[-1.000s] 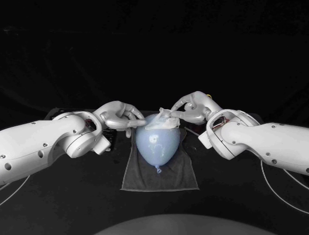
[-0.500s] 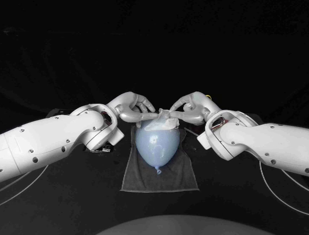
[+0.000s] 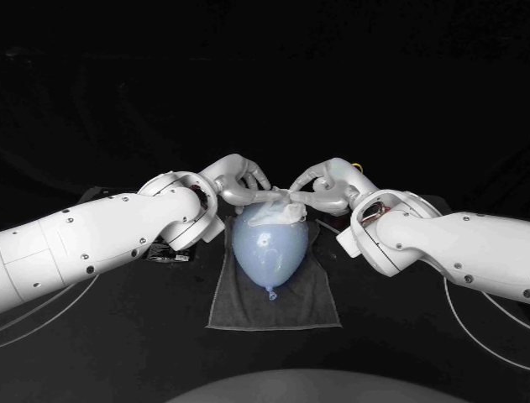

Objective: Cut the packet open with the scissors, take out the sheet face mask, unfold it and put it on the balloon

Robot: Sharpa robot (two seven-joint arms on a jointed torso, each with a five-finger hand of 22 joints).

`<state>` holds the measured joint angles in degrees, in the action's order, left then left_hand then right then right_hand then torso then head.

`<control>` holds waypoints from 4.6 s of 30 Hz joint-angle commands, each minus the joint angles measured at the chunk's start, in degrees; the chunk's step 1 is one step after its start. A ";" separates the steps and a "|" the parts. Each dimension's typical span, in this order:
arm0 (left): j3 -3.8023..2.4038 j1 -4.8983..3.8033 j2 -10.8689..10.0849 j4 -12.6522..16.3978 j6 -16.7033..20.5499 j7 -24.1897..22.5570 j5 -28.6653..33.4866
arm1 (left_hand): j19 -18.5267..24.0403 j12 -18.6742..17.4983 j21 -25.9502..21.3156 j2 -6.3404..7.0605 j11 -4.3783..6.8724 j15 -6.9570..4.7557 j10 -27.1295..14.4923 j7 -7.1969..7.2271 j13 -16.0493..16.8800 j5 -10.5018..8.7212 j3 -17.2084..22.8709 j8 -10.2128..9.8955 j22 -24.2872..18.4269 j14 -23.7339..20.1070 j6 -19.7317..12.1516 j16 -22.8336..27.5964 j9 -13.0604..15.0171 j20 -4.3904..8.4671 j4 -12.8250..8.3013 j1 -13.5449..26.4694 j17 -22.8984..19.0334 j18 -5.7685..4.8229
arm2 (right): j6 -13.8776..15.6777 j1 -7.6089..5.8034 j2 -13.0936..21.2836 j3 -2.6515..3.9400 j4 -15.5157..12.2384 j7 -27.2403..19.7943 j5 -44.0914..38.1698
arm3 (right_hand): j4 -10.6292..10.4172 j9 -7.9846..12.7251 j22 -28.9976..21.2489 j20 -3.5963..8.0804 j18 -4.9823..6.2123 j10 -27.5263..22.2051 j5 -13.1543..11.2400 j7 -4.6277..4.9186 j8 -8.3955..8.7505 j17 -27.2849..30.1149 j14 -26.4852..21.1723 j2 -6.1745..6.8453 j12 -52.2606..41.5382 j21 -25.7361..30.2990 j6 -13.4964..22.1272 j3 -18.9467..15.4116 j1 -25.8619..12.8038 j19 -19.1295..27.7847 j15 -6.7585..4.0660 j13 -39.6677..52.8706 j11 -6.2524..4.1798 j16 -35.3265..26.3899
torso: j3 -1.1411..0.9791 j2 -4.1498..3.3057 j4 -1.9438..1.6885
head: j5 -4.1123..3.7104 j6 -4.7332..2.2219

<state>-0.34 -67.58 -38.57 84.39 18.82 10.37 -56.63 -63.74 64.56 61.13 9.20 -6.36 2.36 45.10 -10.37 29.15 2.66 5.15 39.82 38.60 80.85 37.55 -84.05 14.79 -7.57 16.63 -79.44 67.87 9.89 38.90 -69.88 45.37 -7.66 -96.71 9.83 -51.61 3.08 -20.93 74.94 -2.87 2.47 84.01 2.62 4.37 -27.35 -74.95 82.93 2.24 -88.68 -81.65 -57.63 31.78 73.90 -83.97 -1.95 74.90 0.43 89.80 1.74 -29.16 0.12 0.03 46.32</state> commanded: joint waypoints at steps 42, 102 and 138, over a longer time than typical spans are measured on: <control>-0.14 -0.20 0.02 0.84 0.08 1.28 1.33 | -6.29 -0.12 10.92 -1.28 4.66 -4.23 9.88 4.40 0.05 0.14 33.71 2.44 14.84 5.34 10.70 -3.44 -2.01 3.90 -5.59 -4.08 10.30 -2.63 | 2.57 -0.02 2.15 0.17 -0.20 -1.47 1.38 | 0.13 -3.12 12.63 0.30 -0.65 5.16 0.17 -0.05 -0.42 -15.05 7.07 -0.40 -0.16 0.16 -0.09 0.88 -0.29 -3.06 -1.62 13.99 -0.43 0.20 | 0.10 0.05 -0.02 | -0.47 0.16; -1.55 -2.83 -10.33 8.75 0.57 -1.42 26.98 | -6.10 1.64 10.90 -0.77 4.82 -4.34 12.59 4.51 3.38 0.15 36.61 3.57 14.80 5.33 10.67 -3.37 -1.34 3.97 -8.55 -0.22 10.20 -2.58 | 8.89 -0.04 8.13 0.46 -3.19 -16.78 19.88 | 0.33 -3.27 12.43 0.31 -0.50 4.76 0.17 -0.02 -0.63 -15.05 7.07 -0.37 0.43 0.85 0.17 1.45 -0.58 -2.81 -1.63 13.45 -0.42 0.20 | -0.28 1.16 0.03 | -1.50 -1.61; -1.60 -8.00 -9.90 7.13 4.81 -2.71 32.53 | -6.18 1.75 10.95 -0.77 4.85 -4.38 12.92 4.54 3.50 0.15 36.86 3.66 14.88 5.31 10.71 -3.34 -1.28 4.02 -8.89 0.18 10.06 -2.59 | 10.22 -0.31 8.15 0.53 -2.51 -15.81 22.91 | 0.46 -3.34 12.43 0.30 -0.50 4.81 0.17 0.00 -0.75 -15.05 7.07 -0.32 0.35 0.86 0.27 1.71 -0.70 -2.81 -1.61 13.53 -0.40 0.20 | -0.36 1.33 0.09 | -1.27 -3.07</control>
<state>-1.87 -75.37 -48.59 91.64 21.77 8.92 -26.07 -69.71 66.07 71.78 8.79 -2.06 -1.62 57.00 -5.85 32.69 2.62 41.35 43.17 53.38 83.93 48.25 -87.18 10.72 -3.79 8.36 -79.48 74.94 7.91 48.40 -70.18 53.45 -7.19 -98.96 -6.01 -28.73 3.55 -21.36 74.90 -2.83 2.10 83.91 2.66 4.22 -27.79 -74.90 82.93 2.33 -87.94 -81.03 -56.96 33.21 73.36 -83.81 -1.95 74.90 0.52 89.78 1.35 -27.77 0.16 -1.25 43.37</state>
